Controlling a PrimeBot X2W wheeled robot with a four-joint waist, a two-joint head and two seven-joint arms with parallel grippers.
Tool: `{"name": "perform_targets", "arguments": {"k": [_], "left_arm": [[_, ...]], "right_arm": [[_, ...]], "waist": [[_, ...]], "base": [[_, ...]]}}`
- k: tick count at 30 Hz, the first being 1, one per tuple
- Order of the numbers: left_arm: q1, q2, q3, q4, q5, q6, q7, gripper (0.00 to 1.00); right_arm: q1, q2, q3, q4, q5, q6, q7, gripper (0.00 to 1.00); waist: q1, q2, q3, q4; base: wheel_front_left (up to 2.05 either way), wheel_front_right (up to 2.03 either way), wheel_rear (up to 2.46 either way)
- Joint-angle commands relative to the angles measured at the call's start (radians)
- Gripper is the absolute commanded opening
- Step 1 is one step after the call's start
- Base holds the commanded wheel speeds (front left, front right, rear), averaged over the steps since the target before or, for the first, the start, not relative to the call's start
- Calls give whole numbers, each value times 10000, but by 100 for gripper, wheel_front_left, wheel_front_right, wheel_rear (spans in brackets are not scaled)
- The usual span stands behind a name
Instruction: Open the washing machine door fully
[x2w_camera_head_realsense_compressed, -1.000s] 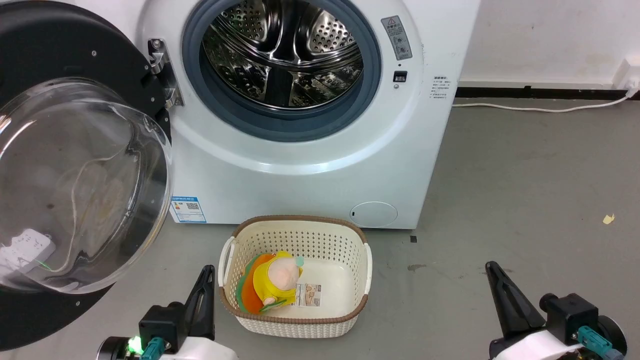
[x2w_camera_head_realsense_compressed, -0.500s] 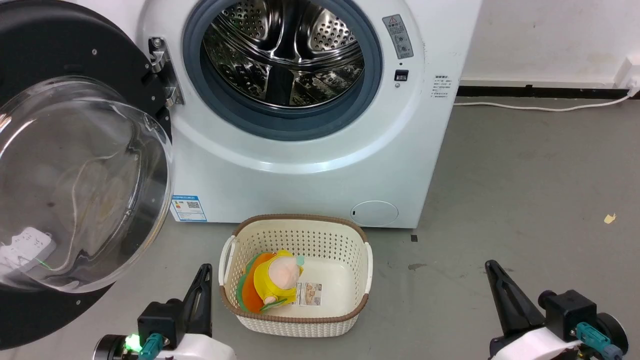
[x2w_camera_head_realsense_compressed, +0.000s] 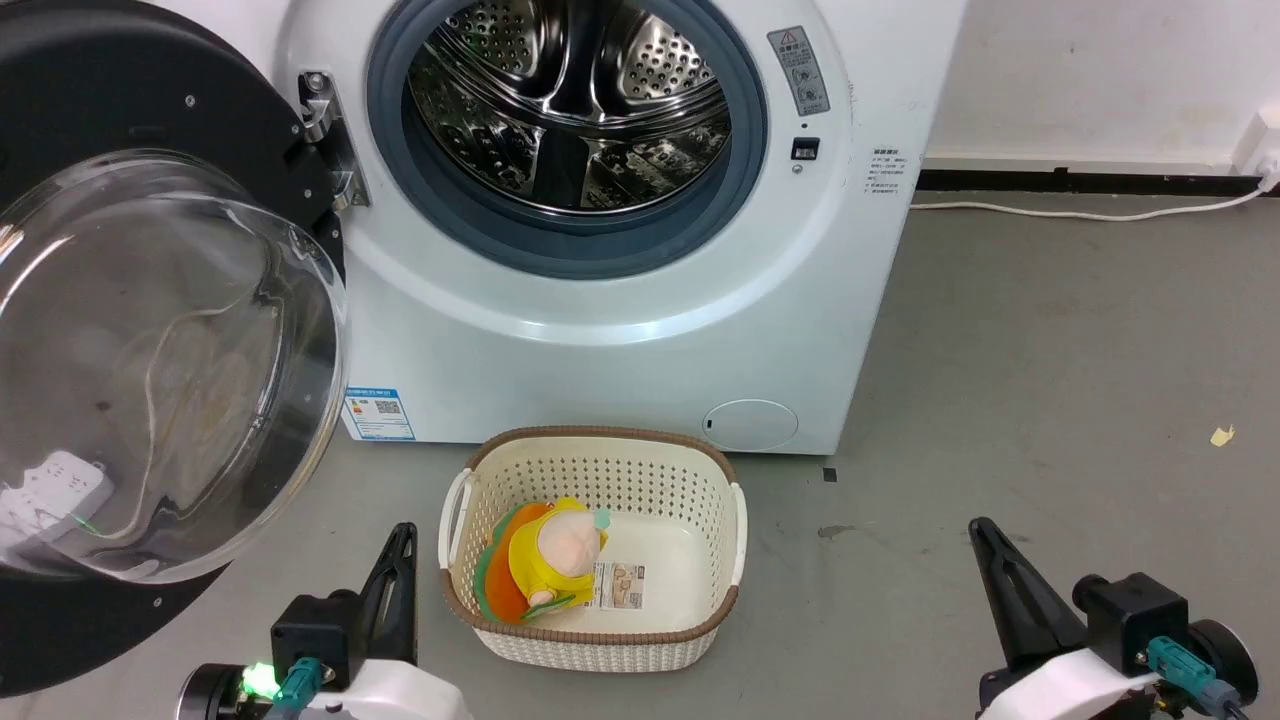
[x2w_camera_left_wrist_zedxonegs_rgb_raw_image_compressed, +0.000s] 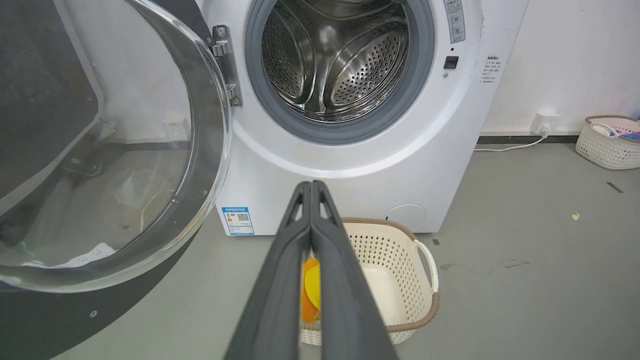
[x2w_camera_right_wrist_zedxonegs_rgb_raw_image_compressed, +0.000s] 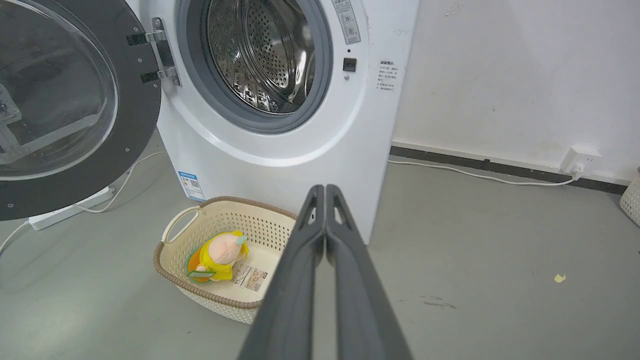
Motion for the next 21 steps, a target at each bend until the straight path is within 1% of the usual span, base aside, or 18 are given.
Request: {"name": "perform_targets", "arguments": {"k": [1, 21], "left_arm": [[-172, -63, 47, -45, 65, -22, 78, 0], [-269, -117, 284, -205, 321, -88, 486, 0]], "right_arm": [[-149, 38, -20, -103, -47, 6, 33, 0], [-209, 47, -38, -317, -203, 7, 442, 0]], "waist": [[0, 0, 2, 2], [0, 0, 50, 35]], "base": [[0, 0, 0], [0, 0, 0]]}}
